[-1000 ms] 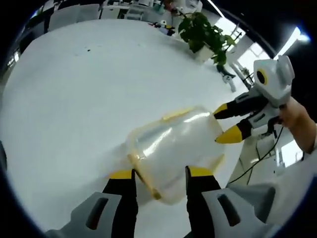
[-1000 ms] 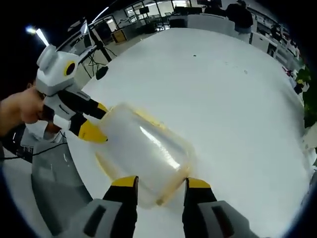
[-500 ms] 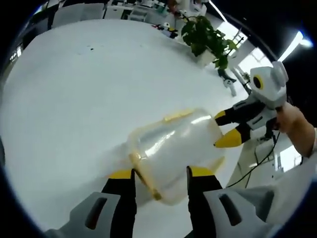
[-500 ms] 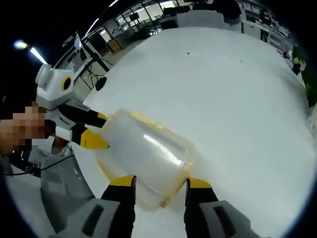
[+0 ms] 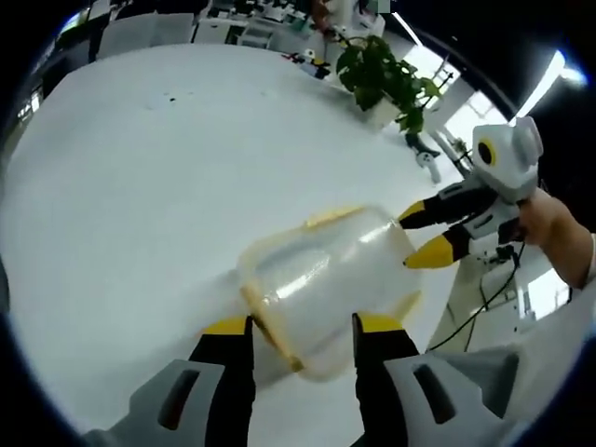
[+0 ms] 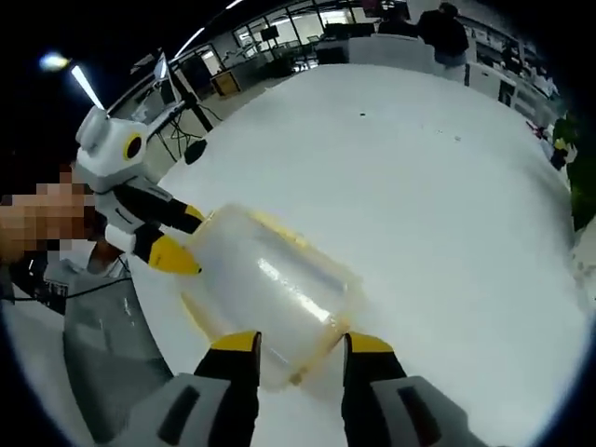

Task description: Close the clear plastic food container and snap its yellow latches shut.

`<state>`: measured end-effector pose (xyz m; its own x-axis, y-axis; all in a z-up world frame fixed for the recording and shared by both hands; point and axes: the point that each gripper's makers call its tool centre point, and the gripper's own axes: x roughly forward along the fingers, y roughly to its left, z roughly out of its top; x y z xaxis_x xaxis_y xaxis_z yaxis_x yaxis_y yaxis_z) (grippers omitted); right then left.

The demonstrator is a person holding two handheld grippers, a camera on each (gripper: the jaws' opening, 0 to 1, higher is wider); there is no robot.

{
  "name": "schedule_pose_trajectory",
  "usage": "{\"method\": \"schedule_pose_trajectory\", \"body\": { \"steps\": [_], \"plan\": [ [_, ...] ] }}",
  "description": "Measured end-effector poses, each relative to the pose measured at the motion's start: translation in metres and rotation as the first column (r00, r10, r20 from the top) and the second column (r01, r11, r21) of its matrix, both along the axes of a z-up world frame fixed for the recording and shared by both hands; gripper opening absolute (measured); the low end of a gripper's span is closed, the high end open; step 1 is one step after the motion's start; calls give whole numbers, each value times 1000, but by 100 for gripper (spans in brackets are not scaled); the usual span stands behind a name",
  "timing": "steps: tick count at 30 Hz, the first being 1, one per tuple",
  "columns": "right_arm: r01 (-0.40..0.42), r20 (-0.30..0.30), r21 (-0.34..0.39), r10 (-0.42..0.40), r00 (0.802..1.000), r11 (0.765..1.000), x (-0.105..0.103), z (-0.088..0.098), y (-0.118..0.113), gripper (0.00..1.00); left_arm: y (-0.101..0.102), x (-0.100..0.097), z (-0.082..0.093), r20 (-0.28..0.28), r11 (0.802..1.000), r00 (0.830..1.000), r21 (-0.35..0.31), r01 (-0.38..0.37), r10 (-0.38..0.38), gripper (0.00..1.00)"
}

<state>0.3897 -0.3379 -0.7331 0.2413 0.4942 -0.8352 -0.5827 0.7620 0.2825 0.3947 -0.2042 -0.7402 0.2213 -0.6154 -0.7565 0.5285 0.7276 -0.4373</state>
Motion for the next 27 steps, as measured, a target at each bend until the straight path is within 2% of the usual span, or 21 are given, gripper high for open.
{"method": "schedule_pose_trajectory", "body": {
  "steps": [4, 8, 12, 13, 15, 16, 17, 19, 20, 21, 22, 23, 24, 26, 27],
  "plan": [
    [-71, 66, -10, 72, 995, 997, 2, 7, -2, 33, 2, -2, 3, 20, 1000, 1000, -6, 22, -22, 44],
    [-123, 97, -54, 128, 987, 991, 1, 8, -10, 34, 3, 0, 9, 46, 999, 999, -16, 29, -28, 45],
    [-162, 128, -47, 166, 978, 986, 2, 16, -10, 37, 4, 4, 15, 91, 998, 994, -11, 58, -57, 48],
    [-197, 145, -58, 203, 968, 979, 2, 18, -10, 37, 5, 4, 17, 112, 997, 990, -8, 83, -81, 49],
    [-248, 167, -89, 260, 951, 965, 2, 19, -11, 37, 3, 3, 20, 118, 995, 988, -22, 99, -95, 49],
    [-287, 175, -115, 304, 936, 951, 0, 19, -11, 36, 5, 4, 21, 136, 993, 984, -1, 115, -114, 51],
    [-323, 188, -130, 343, 920, 938, -1, 19, -11, 36, 6, 7, 21, 165, 990, 976, 19, 141, -142, 53],
    [-337, 190, -111, 353, 916, 935, -5, 22, -7, 39, 5, 7, 25, 196, 981, 962, 38, 189, -193, 55],
    [-353, 191, -103, 366, 911, 930, -7, 23, -5, 39, 6, 6, 26, 195, 980, 961, 42, 193, -198, 54],
    [-368, 197, -99, 381, 903, 924, -8, 25, -3, 38, 6, 6, 26, 197, 979, 959, 47, 198, -203, 53],
    [-388, 212, -102, 401, 891, 916, -8, 27, -1, 38, 8, 7, 28, 209, 973, 951, 67, 220, -229, 54],
    [-397, 215, -106, 411, 886, 912, -9, 28, -1, 39, 9, 7, 28, 224, 965, 939, 85, 248, -261, 54],
    [-433, 224, -124, 450, 865, 893, -10, 28, -1, 39, 8, 7, 31, 252, 951, 917, 104, 291, -308, 55],
    [-474, 227, -144, 495, 839, 869, -14, 27, 0, 38, 10, 7, 33, 283, 926, 882, 152, 346, -376, 55],
    [-484, 229, -148, 506, 832, 862, -14, 27, 0, 37, 10, 6, 34, 291, 917, 870, 162, 365, -398, 55]
  ]
}}
